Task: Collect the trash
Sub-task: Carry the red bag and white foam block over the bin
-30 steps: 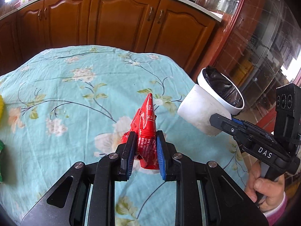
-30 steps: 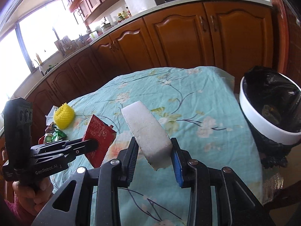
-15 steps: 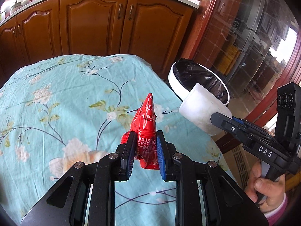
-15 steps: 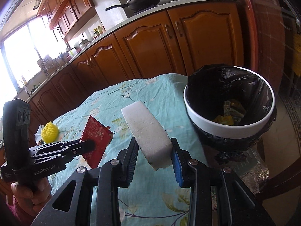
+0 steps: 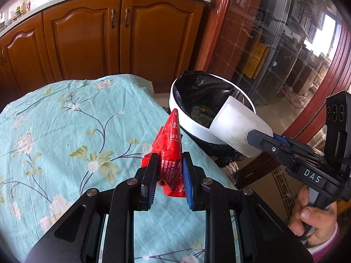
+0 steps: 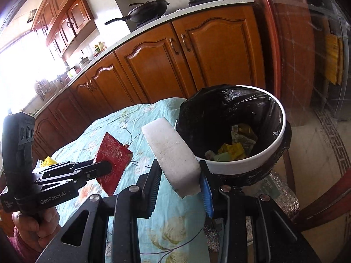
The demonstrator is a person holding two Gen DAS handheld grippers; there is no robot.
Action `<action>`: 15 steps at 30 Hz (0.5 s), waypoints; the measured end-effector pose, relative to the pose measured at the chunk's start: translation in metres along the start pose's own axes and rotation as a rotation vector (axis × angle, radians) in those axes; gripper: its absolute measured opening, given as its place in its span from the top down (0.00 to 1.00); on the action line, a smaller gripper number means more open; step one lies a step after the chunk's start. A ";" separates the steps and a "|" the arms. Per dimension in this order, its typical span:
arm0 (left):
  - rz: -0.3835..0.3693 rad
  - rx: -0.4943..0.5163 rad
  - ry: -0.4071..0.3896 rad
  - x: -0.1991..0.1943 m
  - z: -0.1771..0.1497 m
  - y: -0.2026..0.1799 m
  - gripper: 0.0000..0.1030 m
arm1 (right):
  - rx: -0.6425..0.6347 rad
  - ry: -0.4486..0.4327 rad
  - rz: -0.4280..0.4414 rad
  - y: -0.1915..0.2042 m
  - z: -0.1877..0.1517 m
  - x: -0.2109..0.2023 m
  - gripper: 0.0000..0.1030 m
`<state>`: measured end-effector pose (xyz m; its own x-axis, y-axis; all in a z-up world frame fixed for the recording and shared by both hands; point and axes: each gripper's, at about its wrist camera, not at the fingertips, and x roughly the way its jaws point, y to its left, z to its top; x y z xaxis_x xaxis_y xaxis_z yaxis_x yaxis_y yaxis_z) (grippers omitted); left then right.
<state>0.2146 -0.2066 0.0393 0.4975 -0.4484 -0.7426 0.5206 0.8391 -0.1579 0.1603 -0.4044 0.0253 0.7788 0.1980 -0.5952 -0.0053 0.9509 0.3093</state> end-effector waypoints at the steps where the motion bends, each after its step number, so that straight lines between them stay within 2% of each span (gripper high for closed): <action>1: 0.000 0.005 0.000 0.002 0.002 -0.003 0.81 | 0.004 -0.002 -0.004 -0.003 0.001 -0.001 0.67; 15: -0.014 0.068 -0.007 0.024 0.041 -0.033 0.81 | 0.035 -0.018 -0.068 -0.042 0.022 -0.003 0.67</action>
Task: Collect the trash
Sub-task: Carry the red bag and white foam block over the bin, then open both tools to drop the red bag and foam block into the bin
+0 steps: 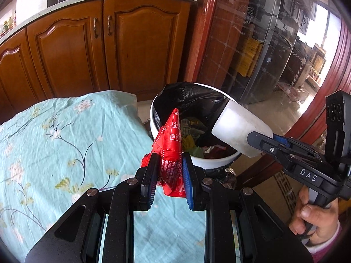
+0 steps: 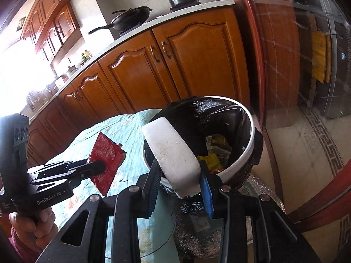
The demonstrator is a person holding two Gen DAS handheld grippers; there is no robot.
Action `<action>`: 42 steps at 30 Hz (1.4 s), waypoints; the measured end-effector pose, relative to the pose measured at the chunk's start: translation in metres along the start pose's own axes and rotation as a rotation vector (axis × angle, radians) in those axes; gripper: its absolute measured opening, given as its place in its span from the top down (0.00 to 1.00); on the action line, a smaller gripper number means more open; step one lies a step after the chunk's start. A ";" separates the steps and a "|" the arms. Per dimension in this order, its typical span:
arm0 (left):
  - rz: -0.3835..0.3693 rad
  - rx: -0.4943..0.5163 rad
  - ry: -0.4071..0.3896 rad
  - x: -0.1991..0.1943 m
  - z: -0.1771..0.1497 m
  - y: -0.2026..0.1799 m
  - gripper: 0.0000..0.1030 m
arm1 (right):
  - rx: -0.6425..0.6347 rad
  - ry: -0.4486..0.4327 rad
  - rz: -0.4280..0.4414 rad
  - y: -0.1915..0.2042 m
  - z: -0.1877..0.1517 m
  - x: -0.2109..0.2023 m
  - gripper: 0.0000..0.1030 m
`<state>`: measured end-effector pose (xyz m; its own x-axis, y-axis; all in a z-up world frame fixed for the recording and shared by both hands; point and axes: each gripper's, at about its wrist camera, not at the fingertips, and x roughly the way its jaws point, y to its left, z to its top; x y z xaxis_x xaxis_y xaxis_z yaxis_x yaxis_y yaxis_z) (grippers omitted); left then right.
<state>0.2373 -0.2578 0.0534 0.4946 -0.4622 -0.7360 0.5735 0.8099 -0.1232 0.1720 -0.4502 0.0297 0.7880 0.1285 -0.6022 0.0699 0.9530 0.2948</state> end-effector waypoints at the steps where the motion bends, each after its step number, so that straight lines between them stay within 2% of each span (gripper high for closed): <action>1: -0.003 0.005 0.000 0.002 0.004 -0.002 0.81 | -0.001 0.001 -0.008 -0.002 0.002 0.001 0.67; 10: -0.013 0.034 0.034 0.034 0.045 -0.015 0.81 | -0.018 0.019 -0.068 -0.019 0.026 0.014 0.67; 16: -0.013 0.041 0.078 0.061 0.059 -0.023 0.81 | -0.039 0.043 -0.099 -0.024 0.035 0.025 0.66; 29: -0.005 0.044 0.124 0.089 0.064 -0.029 0.80 | -0.041 0.083 -0.118 -0.030 0.039 0.043 0.66; 42: 0.006 0.042 0.135 0.097 0.066 -0.028 0.80 | -0.044 0.091 -0.122 -0.031 0.041 0.049 0.66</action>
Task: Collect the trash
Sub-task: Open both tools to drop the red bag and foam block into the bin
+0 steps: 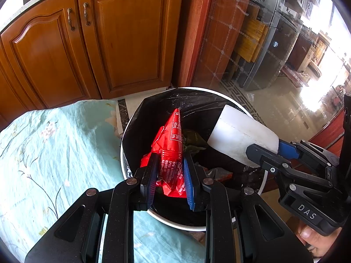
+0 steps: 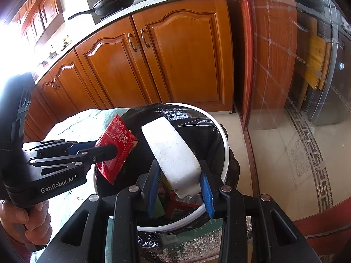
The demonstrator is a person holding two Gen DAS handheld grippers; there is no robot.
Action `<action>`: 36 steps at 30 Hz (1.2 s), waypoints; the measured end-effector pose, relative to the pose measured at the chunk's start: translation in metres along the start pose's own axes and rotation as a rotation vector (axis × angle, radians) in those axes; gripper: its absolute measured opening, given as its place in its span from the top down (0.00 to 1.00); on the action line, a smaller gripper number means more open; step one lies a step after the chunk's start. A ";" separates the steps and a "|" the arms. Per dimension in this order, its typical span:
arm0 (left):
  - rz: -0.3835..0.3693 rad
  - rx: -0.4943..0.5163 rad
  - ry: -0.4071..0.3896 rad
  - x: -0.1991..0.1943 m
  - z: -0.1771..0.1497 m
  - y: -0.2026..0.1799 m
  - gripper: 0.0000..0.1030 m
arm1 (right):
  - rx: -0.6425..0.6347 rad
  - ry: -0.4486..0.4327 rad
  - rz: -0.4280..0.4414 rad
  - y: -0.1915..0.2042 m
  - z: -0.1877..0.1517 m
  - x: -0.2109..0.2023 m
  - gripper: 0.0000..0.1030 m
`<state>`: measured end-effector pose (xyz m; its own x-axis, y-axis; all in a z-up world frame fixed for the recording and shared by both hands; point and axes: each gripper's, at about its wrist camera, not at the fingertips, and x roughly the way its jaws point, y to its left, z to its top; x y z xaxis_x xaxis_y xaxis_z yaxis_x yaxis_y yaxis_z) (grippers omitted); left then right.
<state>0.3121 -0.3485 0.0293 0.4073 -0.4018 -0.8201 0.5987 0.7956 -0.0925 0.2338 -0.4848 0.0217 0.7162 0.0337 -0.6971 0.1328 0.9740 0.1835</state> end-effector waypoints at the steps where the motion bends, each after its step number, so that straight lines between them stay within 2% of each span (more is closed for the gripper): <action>1: 0.001 0.000 0.000 0.000 0.000 0.000 0.80 | -0.001 0.000 -0.001 0.000 0.000 0.000 0.66; 18: 0.008 0.011 0.008 0.000 -0.001 -0.002 0.77 | -0.005 0.000 -0.010 0.001 0.003 0.000 0.66; 19: 0.008 0.011 0.009 0.001 0.000 -0.002 0.76 | -0.004 0.000 -0.010 0.000 0.003 0.000 0.65; 23: 0.010 0.014 0.009 -0.002 0.000 -0.004 0.62 | 0.006 -0.003 0.001 -0.001 0.005 -0.001 0.61; 29: 0.013 0.019 -0.005 -0.009 -0.002 -0.005 0.56 | 0.023 -0.018 0.015 -0.001 0.004 -0.006 0.60; 36: 0.022 0.006 -0.013 -0.017 -0.009 0.001 0.55 | 0.031 -0.022 0.026 0.002 0.004 -0.010 0.57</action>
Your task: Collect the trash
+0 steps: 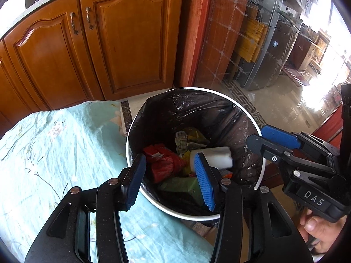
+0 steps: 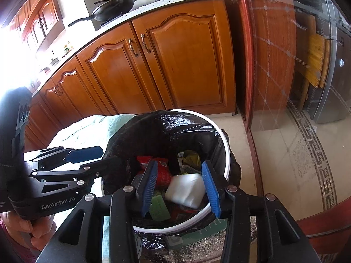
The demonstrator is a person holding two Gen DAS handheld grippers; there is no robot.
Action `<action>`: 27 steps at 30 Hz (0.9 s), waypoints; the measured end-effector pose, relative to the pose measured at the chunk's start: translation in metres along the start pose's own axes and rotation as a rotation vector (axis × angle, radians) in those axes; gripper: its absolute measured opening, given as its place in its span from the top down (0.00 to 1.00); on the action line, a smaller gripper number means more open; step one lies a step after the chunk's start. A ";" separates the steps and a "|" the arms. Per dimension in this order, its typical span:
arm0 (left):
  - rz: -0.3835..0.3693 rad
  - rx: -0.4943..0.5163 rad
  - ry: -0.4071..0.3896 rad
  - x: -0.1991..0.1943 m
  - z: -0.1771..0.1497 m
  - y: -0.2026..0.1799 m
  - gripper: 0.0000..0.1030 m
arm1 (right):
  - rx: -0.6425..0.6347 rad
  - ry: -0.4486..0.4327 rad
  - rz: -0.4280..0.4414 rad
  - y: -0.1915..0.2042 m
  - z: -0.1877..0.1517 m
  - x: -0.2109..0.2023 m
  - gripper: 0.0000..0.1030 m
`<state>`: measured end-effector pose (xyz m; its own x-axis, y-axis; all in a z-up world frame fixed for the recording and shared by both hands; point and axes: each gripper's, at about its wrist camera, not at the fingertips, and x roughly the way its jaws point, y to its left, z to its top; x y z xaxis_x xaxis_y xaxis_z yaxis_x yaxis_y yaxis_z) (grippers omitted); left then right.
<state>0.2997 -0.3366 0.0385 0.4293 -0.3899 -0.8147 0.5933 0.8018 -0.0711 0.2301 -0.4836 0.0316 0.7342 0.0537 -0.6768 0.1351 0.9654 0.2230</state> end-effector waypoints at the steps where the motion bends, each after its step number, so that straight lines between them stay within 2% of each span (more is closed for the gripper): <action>1: 0.002 -0.004 -0.001 -0.001 -0.002 0.002 0.55 | -0.001 -0.003 -0.001 0.001 0.000 -0.001 0.57; 14: -0.002 -0.089 -0.030 -0.027 -0.040 0.024 0.54 | 0.037 -0.031 0.042 0.009 -0.020 -0.016 0.55; 16: -0.006 -0.106 -0.038 -0.032 -0.049 0.027 0.53 | 0.045 -0.041 0.055 0.012 -0.026 -0.020 0.51; 18: -0.010 -0.129 -0.048 -0.038 -0.058 0.031 0.50 | 0.056 -0.052 0.070 0.015 -0.032 -0.025 0.41; 20: -0.014 -0.155 -0.059 -0.045 -0.068 0.034 0.42 | 0.068 -0.070 0.085 0.018 -0.038 -0.031 0.35; 24: -0.016 -0.203 -0.101 -0.063 -0.093 0.041 0.40 | 0.088 -0.115 0.105 0.026 -0.053 -0.045 0.25; 27: -0.011 -0.222 -0.146 -0.079 -0.112 0.043 0.40 | 0.103 -0.157 0.108 0.033 -0.067 -0.057 0.25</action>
<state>0.2153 -0.2206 0.0358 0.5272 -0.4475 -0.7224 0.4412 0.8707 -0.2174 0.1481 -0.4379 0.0301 0.8417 0.1077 -0.5291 0.1109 0.9246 0.3645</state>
